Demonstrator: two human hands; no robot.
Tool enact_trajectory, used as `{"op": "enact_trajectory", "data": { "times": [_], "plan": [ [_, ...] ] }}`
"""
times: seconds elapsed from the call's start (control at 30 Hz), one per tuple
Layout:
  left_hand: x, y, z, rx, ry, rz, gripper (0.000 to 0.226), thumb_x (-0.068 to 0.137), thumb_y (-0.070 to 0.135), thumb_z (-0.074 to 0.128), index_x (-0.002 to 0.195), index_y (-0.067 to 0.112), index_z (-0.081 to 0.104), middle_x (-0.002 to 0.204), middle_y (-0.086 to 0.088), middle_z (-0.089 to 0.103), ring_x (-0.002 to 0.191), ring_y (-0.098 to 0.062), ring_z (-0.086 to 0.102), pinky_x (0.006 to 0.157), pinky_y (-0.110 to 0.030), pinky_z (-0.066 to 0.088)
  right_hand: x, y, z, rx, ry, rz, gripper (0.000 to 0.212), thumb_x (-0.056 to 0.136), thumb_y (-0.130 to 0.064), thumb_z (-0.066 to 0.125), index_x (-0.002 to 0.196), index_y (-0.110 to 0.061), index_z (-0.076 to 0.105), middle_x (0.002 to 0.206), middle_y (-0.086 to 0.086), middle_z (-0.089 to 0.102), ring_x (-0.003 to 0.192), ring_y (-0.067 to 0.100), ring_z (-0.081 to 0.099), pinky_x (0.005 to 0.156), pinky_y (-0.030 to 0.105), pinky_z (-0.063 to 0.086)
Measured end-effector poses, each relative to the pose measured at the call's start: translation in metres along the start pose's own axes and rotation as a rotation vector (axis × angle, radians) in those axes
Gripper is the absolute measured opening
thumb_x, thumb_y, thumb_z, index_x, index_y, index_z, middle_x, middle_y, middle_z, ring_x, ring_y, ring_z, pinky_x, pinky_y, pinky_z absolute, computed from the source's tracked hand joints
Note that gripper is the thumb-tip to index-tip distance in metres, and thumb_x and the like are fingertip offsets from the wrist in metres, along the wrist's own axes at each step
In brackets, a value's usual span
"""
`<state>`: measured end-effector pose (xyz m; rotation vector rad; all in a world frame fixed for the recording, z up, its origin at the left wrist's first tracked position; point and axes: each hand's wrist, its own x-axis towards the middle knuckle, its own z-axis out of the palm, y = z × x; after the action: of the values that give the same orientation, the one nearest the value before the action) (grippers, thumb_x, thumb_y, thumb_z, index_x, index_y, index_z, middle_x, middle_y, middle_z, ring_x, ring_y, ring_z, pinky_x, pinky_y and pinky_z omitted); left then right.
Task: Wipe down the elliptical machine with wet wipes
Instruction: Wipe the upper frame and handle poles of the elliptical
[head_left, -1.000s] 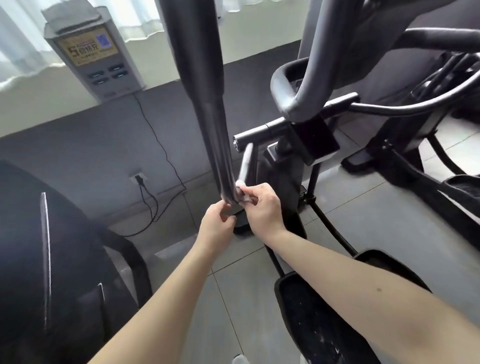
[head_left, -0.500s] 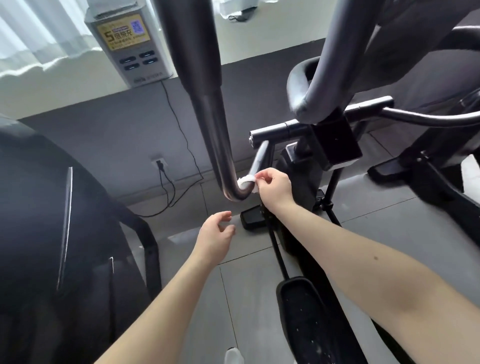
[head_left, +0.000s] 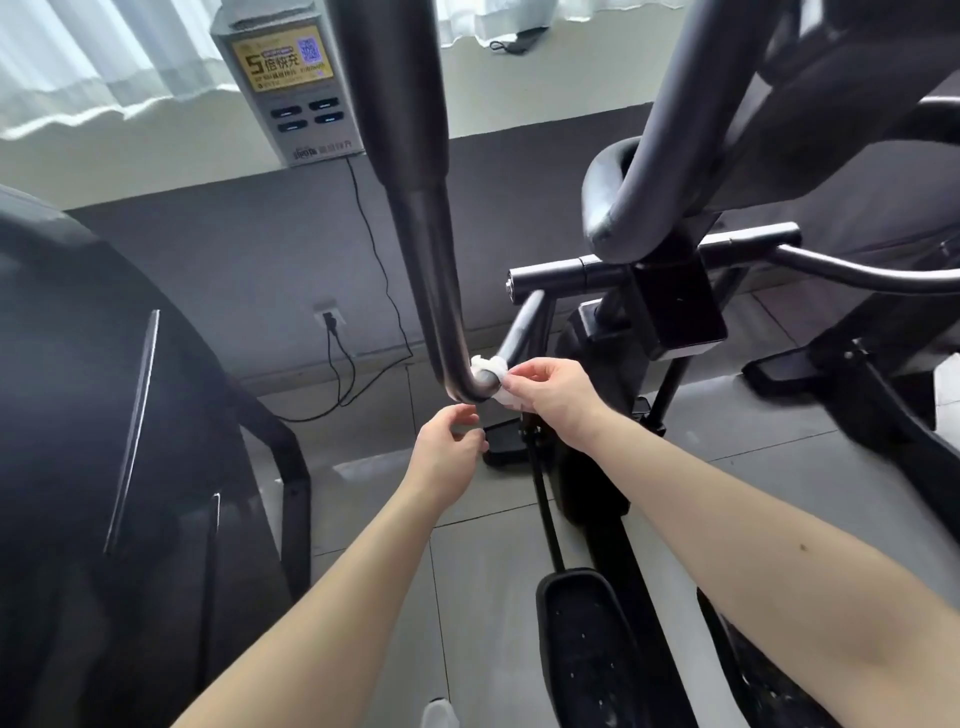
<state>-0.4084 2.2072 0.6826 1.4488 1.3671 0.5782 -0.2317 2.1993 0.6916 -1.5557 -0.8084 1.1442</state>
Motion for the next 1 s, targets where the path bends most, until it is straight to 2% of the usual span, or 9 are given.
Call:
{"op": "enact_trajectory", "data": {
  "times": [0.23,0.37,0.47,0.53,0.6,0.67,0.83,0.9,1.0],
  "plan": [
    [0.001,0.004,-0.003,-0.014,0.010,-0.018,0.021,0.095,0.006,0.054,0.104,0.023,0.063,0.107,0.006,0.068,0.084,-0.012,0.074,0.084,-0.044,0.058,0.020,-0.032,-0.004,0.423,0.239,0.150,0.019,0.094,-0.004,0.054,0.076,-0.011,0.053,0.080,0.007,0.055,0.074,0.017,0.061,0.089,0.041,0.061],
    [0.004,-0.004,-0.010,-0.039,0.027,-0.031,0.025,0.097,0.004,0.055,0.117,0.016,0.064,0.109,0.004,0.067,0.081,-0.011,0.074,0.085,-0.042,0.058,0.022,-0.026,-0.007,-0.114,0.418,-0.050,0.015,0.087,-0.026,0.068,0.077,-0.015,0.061,0.098,-0.006,0.069,0.093,0.015,0.067,0.090,0.028,0.052],
    [0.007,-0.007,-0.015,-0.051,0.024,-0.028,0.026,0.098,0.003,0.055,0.118,0.016,0.063,0.109,0.004,0.066,0.075,-0.004,0.073,0.081,-0.037,0.058,0.015,-0.014,-0.001,-0.433,0.262,-0.347,0.028,0.087,-0.013,0.065,0.115,-0.012,0.071,0.099,-0.003,0.069,0.101,0.015,0.065,0.095,0.022,0.047],
    [0.009,-0.009,-0.018,-0.049,0.025,-0.022,0.025,0.097,0.002,0.055,0.117,0.014,0.063,0.108,0.003,0.066,0.073,-0.002,0.072,0.076,-0.032,0.056,0.010,-0.004,0.004,-0.516,0.110,-0.416,0.040,0.083,-0.004,0.062,0.122,-0.008,0.069,0.096,-0.002,0.070,0.106,0.016,0.067,0.100,0.020,0.046],
    [0.012,-0.010,-0.020,-0.044,0.026,-0.017,0.024,0.097,0.002,0.055,0.117,0.012,0.064,0.107,0.001,0.067,0.074,-0.003,0.072,0.073,-0.029,0.055,0.009,0.006,0.007,-0.516,0.004,-0.399,0.043,0.087,-0.006,0.059,0.129,-0.010,0.066,0.116,-0.006,0.072,0.123,0.008,0.061,0.108,0.015,0.040],
    [0.015,-0.012,-0.021,-0.034,0.022,-0.012,0.023,0.097,0.003,0.056,0.117,0.011,0.064,0.108,0.000,0.067,0.076,-0.005,0.072,0.072,-0.025,0.055,0.013,0.014,0.008,-0.520,-0.003,-0.448,0.036,0.097,-0.010,0.053,0.131,-0.013,0.062,0.144,-0.005,0.060,0.139,0.005,0.048,0.117,0.020,0.033],
    [0.018,-0.018,-0.022,-0.016,-0.004,-0.020,0.025,0.098,0.005,0.055,0.119,0.015,0.063,0.111,0.002,0.067,0.083,-0.012,0.074,0.077,-0.035,0.057,0.042,0.024,-0.004,-0.865,0.018,-0.729,0.063,0.083,0.018,0.038,0.136,-0.007,0.059,0.146,0.007,0.057,0.144,0.021,0.046,0.123,0.027,0.023],
    [0.018,-0.019,-0.022,-0.005,-0.014,-0.029,0.025,0.098,0.004,0.054,0.117,0.019,0.061,0.112,0.002,0.067,0.085,-0.015,0.074,0.081,-0.040,0.058,0.069,0.015,-0.011,-1.015,0.020,-0.713,0.065,0.077,0.019,0.041,0.133,-0.007,0.059,0.147,0.011,0.054,0.145,0.027,0.043,0.119,0.029,0.023],
    [0.016,-0.019,-0.023,0.011,-0.028,-0.037,0.025,0.099,0.005,0.053,0.116,0.022,0.060,0.112,0.004,0.067,0.086,-0.016,0.074,0.085,-0.042,0.058,0.106,0.001,-0.014,-1.123,0.046,-0.497,0.075,0.084,0.014,0.043,0.154,-0.011,0.038,0.165,0.007,0.030,0.156,0.023,0.018,0.126,0.032,0.011]
  ]
}}
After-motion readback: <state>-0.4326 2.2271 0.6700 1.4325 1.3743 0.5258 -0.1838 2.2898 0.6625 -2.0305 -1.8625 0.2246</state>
